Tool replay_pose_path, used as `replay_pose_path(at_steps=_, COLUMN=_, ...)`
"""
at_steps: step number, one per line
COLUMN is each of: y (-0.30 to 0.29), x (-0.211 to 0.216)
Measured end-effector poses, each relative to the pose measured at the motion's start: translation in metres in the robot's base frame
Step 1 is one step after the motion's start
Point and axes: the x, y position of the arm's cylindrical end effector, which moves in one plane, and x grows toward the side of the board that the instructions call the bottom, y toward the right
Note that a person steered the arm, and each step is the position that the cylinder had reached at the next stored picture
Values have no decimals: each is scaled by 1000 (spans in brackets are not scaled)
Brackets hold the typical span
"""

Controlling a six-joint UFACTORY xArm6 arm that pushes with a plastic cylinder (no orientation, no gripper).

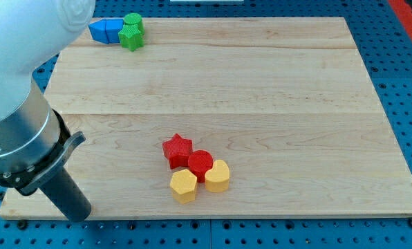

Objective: Move the arm to the center left of the board

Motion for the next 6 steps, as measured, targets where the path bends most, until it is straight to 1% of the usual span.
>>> replay_pose_path(at_steps=3, y=1, x=-5)
replay_pose_path(at_steps=4, y=-17, x=-45)
replay_pose_path(at_steps=5, y=-34, x=-76)
replay_pose_path(at_steps=6, y=-36, x=-78)
